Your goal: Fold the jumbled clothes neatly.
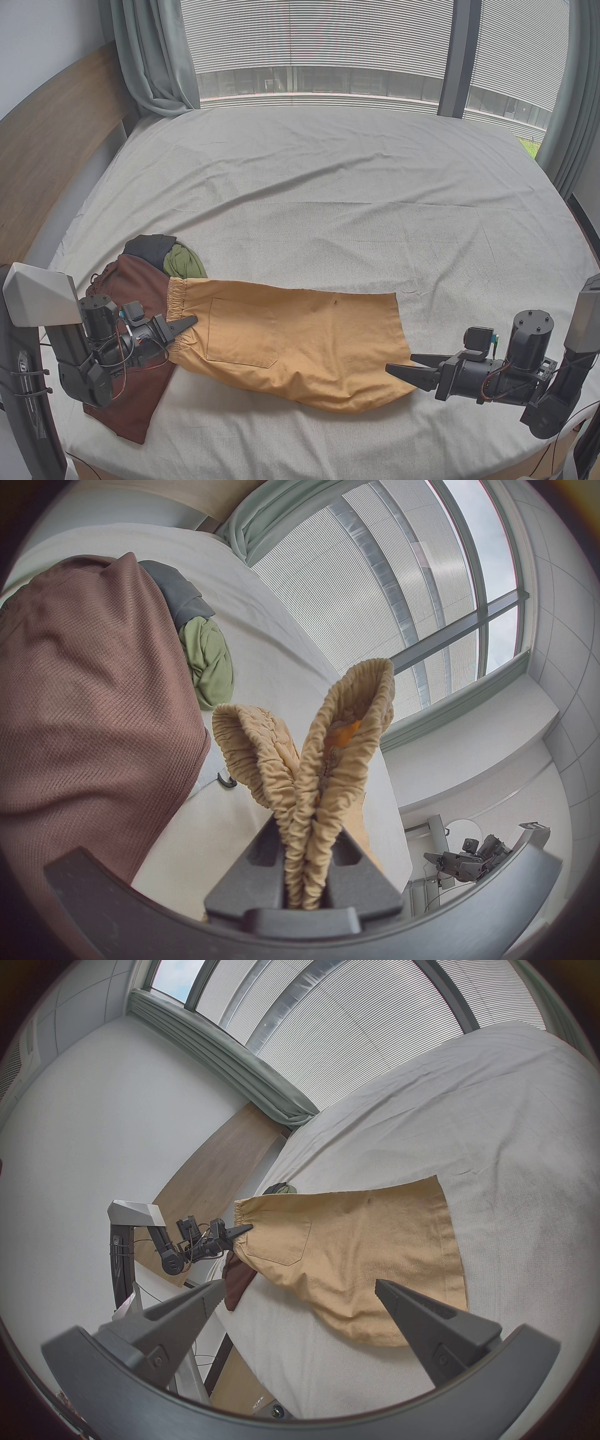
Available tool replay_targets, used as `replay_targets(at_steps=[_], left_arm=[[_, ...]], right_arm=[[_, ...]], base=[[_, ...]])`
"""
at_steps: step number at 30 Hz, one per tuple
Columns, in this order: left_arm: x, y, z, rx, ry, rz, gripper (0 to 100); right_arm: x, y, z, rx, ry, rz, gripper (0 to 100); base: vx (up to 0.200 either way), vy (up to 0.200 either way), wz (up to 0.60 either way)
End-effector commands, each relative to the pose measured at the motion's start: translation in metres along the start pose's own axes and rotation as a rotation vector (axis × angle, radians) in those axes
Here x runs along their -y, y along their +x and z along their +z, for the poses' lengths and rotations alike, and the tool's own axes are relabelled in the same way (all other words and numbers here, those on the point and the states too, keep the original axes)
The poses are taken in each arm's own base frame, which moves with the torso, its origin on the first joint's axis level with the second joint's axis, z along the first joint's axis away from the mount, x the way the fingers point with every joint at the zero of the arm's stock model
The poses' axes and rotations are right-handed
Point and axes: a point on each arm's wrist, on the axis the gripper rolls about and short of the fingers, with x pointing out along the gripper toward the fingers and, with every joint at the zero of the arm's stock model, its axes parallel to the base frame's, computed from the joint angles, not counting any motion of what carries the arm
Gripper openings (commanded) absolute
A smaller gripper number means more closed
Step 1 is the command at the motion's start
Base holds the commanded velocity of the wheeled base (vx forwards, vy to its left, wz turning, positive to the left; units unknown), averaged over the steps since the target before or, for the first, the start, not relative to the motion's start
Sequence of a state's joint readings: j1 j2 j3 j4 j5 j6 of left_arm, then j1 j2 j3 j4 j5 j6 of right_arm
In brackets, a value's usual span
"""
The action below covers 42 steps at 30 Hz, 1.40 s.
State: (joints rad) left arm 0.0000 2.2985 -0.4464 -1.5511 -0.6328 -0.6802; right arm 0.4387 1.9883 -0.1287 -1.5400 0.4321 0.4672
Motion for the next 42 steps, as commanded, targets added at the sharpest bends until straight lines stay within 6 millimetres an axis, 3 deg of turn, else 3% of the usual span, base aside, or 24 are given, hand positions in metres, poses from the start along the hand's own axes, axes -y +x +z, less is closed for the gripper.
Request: replay_targets(at_steps=[1, 13, 28, 42], left_arm=[[-0.001, -0.004, 0.001, 0.002, -0.001, 0.006, 0], [0.016, 0.009, -0.002, -0.012, 0.031, -0.046, 0], [0.073, 0.037, -0.015, -0.052, 0.034, -0.198, 0], [0.09, 0.048, -0.025, -0.067, 0.055, -0.239, 0]], right_arm=[[0.0, 0.0, 0.0, -0.001, 0.0, 0.0, 100], [0.0, 0.0, 0.0, -0.001, 0.0, 0.0, 100], [0.0, 0.0, 0.0, 0.001, 0.001, -0.001, 100], [0.0, 0.0, 0.001, 0.003, 0.0, -0.001, 100]], base=[[0.0, 0.0, 0.0], [0.0, 0.0, 0.0], [0.0, 0.0, 0.0], [0.0, 0.0, 0.0]])
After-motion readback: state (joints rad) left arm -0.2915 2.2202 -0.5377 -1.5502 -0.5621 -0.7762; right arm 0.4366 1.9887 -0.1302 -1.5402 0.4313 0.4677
